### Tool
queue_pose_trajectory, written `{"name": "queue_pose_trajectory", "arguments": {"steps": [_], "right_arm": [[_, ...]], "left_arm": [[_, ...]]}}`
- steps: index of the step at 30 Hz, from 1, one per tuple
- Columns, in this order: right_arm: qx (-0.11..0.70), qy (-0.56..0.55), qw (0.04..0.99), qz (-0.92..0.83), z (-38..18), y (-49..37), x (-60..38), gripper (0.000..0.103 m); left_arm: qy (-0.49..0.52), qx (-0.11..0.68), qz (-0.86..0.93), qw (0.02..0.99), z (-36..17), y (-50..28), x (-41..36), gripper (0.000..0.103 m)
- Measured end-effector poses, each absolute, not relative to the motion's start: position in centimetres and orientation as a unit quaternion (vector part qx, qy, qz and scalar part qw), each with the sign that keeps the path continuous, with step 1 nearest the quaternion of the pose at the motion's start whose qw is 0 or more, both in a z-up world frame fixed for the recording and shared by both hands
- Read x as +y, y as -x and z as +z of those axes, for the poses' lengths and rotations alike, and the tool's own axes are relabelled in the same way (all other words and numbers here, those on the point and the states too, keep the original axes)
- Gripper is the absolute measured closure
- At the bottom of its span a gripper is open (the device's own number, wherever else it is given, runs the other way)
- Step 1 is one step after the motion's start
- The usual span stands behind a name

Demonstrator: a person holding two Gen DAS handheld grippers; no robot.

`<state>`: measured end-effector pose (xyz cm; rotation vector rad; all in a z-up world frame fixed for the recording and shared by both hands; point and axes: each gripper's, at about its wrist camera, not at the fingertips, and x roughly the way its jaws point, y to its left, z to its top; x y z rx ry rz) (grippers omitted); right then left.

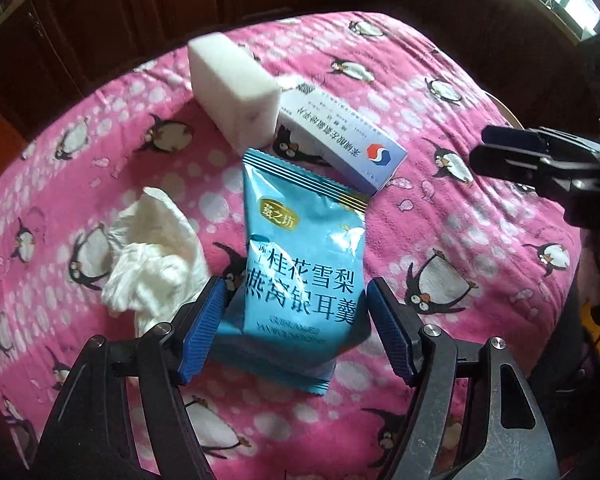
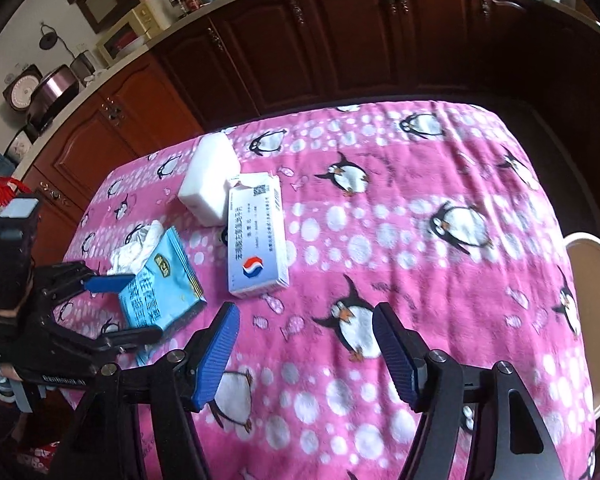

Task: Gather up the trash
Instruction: 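Grasp the blue snack packet with the left gripper while the right grasps the white medicine box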

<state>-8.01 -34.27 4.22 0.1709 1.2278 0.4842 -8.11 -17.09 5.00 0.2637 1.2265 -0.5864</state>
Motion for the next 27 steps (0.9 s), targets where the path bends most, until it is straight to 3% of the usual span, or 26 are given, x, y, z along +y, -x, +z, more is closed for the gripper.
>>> {"name": "queue_pose_trajectory", "arguments": {"steps": [10,15,16,17,27], "right_arm": [[0.587,-0.066,0.769,0.246,2.0,3.6,-29.5,0.037],[0.599,-0.036,0.758,0.254,0.3,2.7,-26.7,0.037],[0.602,-0.032,0.756,0.254,-0.2,2.5,-26.3,0.04],[0.603,-0.032,0.755,0.255,-0.5,2.5,-26.1,0.055],[0.611,-0.04,0.759,0.222,1.3,7.2,-33.1,0.055]], "left_arm": [[-0.11,0.586,-0.251,0.762,3.4,7.3,-17.7,0.032],[-0.045,0.595,-0.231,0.768,3.3,6.7,-15.6,0.042],[-0.034,0.596,-0.229,0.769,3.4,6.6,-15.4,0.042],[-0.029,0.597,-0.228,0.769,3.4,6.6,-15.3,0.042],[0.005,0.583,-0.224,0.781,4.9,7.7,-15.0,0.051]]}}
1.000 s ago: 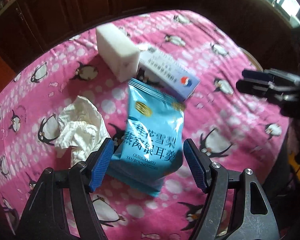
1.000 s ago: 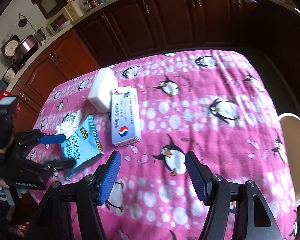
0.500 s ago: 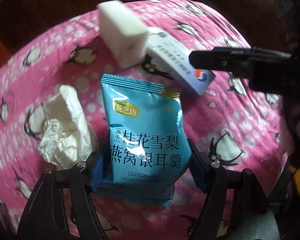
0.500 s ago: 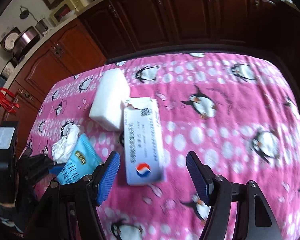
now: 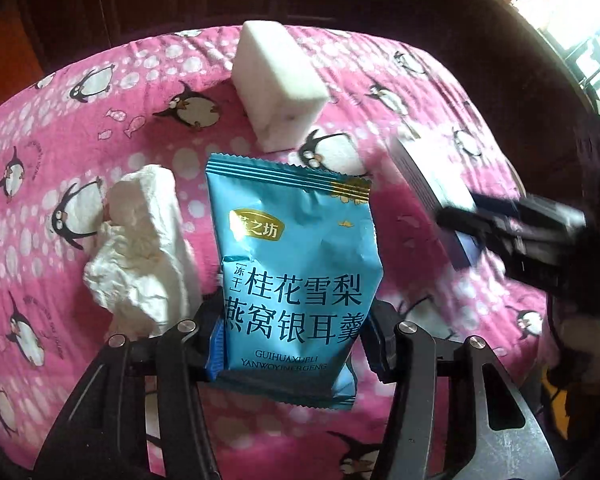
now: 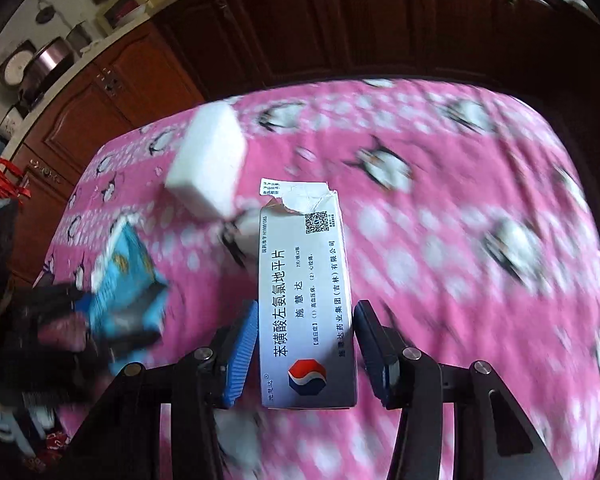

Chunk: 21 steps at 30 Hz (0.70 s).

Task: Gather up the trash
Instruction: 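Grasp the blue snack packet with the left gripper while the right grasps the white medicine box, then carry the blue packet and white box with both grippers over the beige bin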

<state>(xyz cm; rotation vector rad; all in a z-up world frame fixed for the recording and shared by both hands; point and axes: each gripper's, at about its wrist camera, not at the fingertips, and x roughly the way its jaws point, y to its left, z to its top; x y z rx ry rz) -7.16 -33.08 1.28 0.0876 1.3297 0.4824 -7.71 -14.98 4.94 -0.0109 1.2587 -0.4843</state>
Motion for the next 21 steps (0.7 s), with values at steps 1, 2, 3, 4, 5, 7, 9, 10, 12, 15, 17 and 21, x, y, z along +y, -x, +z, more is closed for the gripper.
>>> {"name": "queue_pose_trajectory", "arguments": {"steps": [1,2,3,4,5,7,9,10,12,15,17,21], "right_arm": [[0.614,-0.034,0.76,0.211,1.1,7.7,-33.9,0.055],[0.617,-0.029,0.76,0.2,0.8,8.0,-34.4,0.055],[0.621,-0.027,0.761,0.187,0.4,8.2,-34.9,0.054],[0.622,-0.035,0.761,0.183,0.2,8.2,-35.3,0.052],[0.623,-0.046,0.76,0.181,0.1,8.1,-35.6,0.052],[0.617,-0.043,0.764,0.183,0.1,8.1,-35.4,0.052],[0.616,-0.043,0.762,0.193,0.1,8.0,-35.7,0.055],[0.611,-0.051,0.764,0.198,0.4,8.2,-36.0,0.056],[0.598,-0.068,0.772,0.204,1.3,8.5,-36.3,0.056],[0.574,-0.092,0.788,0.204,3.5,9.2,-38.1,0.056],[0.56,-0.103,0.796,0.206,5.1,9.6,-38.9,0.056],[0.54,-0.12,0.807,0.207,7.2,10.3,-40.1,0.056]], "left_arm": [[0.006,0.583,-0.225,0.78,5.0,7.9,-15.1,0.051],[0.005,0.584,-0.227,0.78,5.0,8.0,-15.6,0.052],[0.003,0.584,-0.228,0.779,4.9,8.0,-16.3,0.052],[0.0,0.583,-0.229,0.78,5.0,8.3,-16.7,0.053],[-0.004,0.582,-0.229,0.781,5.1,8.5,-17.2,0.053],[-0.006,0.579,-0.229,0.782,5.7,8.9,-17.9,0.053],[-0.006,0.573,-0.234,0.786,6.5,9.3,-18.3,0.053],[-0.007,0.568,-0.236,0.788,6.9,9.4,-18.4,0.053],[-0.009,0.562,-0.235,0.793,7.6,9.7,-18.5,0.053],[-0.012,0.551,-0.233,0.801,8.8,10.1,-18.8,0.053],[-0.015,0.543,-0.235,0.806,9.5,10.4,-19.3,0.053],[-0.018,0.532,-0.246,0.81,10.5,10.8,-20.9,0.053]]}}
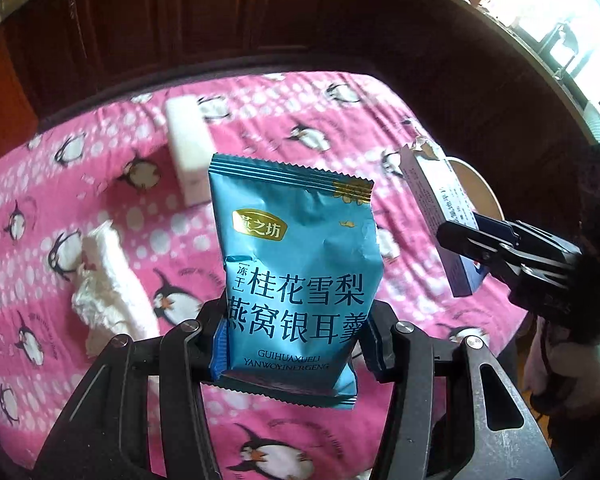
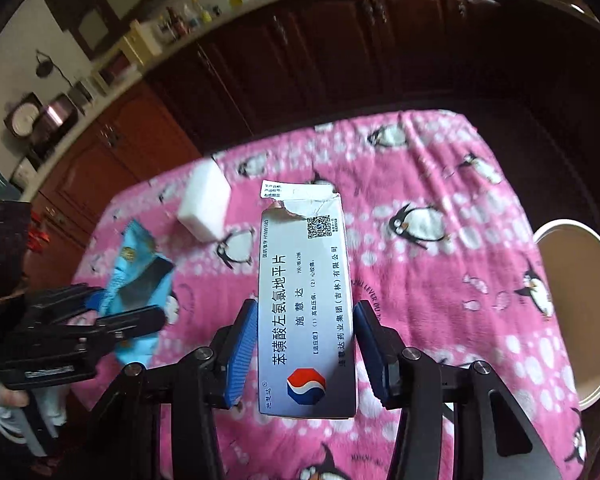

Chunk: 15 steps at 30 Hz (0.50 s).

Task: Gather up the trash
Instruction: 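Carry the blue packet and white box with both grippers over the beige bin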

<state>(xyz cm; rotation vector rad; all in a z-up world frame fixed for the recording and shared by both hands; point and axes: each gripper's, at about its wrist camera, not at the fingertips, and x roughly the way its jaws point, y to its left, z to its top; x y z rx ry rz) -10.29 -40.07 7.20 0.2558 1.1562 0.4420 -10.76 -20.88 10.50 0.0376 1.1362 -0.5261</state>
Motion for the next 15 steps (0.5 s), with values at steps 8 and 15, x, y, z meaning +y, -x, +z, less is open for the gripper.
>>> {"name": "queue_pose_trajectory", "arguments": {"steps": [8,15], "right_arm": [[0.52,-0.138,0.822,0.187,9.2,11.5,-43.3,0.056],[0.512,-0.151,0.83,0.163,9.8,12.2,-46.6,0.056]], "left_arm": [[-0.042,0.514,-0.258,0.817,11.7,11.3,-24.7,0.053],[-0.051,0.509,-0.276,0.813,12.6,11.5,-27.2,0.053]]}}
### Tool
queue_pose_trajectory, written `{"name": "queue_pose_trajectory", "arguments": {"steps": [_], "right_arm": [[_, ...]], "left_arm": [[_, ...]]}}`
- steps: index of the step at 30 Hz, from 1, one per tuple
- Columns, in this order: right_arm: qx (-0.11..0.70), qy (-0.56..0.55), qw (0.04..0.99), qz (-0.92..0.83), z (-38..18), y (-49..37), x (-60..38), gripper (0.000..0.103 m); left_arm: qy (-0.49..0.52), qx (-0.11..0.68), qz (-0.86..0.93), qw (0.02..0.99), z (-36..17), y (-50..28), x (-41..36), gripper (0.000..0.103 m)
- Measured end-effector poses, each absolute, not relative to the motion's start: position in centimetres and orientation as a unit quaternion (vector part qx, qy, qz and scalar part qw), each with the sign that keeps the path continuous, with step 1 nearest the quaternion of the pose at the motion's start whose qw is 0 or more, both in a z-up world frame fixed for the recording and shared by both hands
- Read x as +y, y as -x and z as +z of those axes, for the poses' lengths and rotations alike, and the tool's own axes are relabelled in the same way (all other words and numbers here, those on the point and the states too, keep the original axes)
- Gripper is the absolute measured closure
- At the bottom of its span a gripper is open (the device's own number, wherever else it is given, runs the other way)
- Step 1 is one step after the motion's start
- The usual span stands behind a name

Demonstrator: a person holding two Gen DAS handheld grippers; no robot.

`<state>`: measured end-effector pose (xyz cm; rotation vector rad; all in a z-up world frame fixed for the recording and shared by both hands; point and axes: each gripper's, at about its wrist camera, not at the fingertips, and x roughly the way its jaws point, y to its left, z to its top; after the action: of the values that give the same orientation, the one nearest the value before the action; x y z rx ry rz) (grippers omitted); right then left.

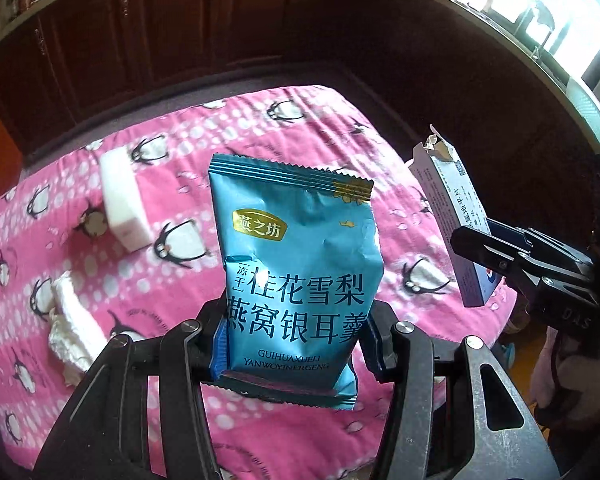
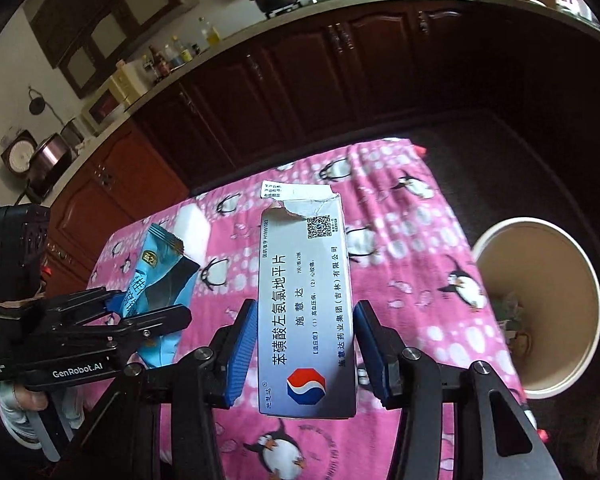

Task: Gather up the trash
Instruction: 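Carry the blue packet and white box with both grippers over the beige bin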

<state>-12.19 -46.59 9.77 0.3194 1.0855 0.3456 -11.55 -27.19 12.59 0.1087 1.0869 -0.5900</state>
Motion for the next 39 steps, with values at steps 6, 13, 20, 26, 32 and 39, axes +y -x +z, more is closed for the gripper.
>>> {"name": "queue_pose_trajectory", "arguments": {"steps": [6,13,20,26,32,39], "right_arm": [[0.506,-0.164,0.836,0.136,10.0,12.4,-49.3,0.056],[0.506,-0.18,0.837,0.103,9.7,13.0,-52.6,0.056],[0.503,-0.188,0.84,0.076,9.9,13.3,-55.3,0.056],[0.505,-0.201,0.838,0.046,9.2,13.3,-58.4,0.056],[0.514,-0.212,0.831,0.02,7.7,13.3,-60.9,0.056],[0.522,-0.221,0.824,0.0,6.3,13.2,-63.1,0.056]], "left_arm": [[-0.057,0.506,-0.291,0.81,12.9,11.4,-29.7,0.053],[-0.062,0.507,-0.31,0.802,12.7,11.5,-33.0,0.053],[-0.069,0.511,-0.329,0.791,12.4,11.5,-36.4,0.053],[-0.073,0.511,-0.346,0.783,12.5,11.3,-39.5,0.053],[-0.087,0.514,-0.357,0.775,12.1,11.1,-42.3,0.053],[-0.09,0.521,-0.367,0.765,11.5,10.5,-45.1,0.053]]}}
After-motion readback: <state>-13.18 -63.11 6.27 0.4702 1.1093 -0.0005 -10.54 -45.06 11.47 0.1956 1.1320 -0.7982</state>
